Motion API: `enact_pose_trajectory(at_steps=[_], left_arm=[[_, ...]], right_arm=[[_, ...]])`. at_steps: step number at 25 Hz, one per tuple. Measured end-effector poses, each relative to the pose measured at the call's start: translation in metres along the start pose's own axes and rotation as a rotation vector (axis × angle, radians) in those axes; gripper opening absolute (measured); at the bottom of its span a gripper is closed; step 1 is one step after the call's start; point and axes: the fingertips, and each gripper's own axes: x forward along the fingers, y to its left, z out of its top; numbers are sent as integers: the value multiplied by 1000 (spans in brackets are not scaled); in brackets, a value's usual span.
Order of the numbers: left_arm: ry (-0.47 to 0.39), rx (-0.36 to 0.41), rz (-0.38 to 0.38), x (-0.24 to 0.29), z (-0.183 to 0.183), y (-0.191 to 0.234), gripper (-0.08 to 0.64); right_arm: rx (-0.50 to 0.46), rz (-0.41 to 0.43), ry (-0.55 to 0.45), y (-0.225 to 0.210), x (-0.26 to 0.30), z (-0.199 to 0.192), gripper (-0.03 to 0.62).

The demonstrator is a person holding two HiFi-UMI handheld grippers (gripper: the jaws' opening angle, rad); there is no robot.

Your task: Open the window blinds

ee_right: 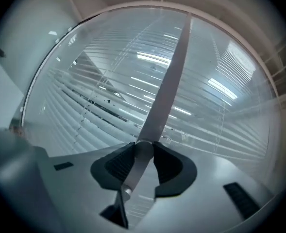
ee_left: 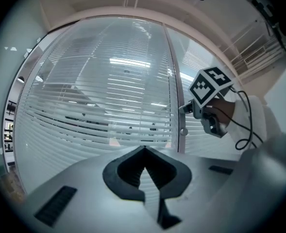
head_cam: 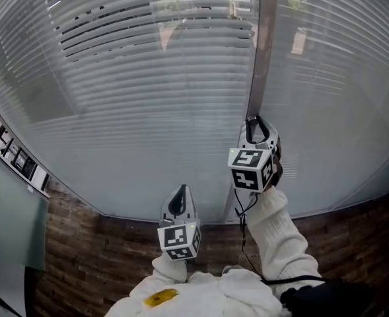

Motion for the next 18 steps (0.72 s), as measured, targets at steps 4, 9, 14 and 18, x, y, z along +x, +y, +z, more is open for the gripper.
enact_pose_trajectory(at_steps=[4, 9, 14, 18], left_arm=[[6, -5, -3, 1, -3, 0, -2], [8, -4, -8, 3, -3, 1, -2], [7, -5, -12, 6, -4, 1, -2], [6, -3, -16, 7, -4, 1, -2]], right_arm=[[139, 5, -17, -2, -1, 0, 132], [349, 10, -39, -4, 1, -1, 132], [556, 19, -43, -8, 2, -6, 132], [673, 22, -52, -9, 1, -7, 132]])
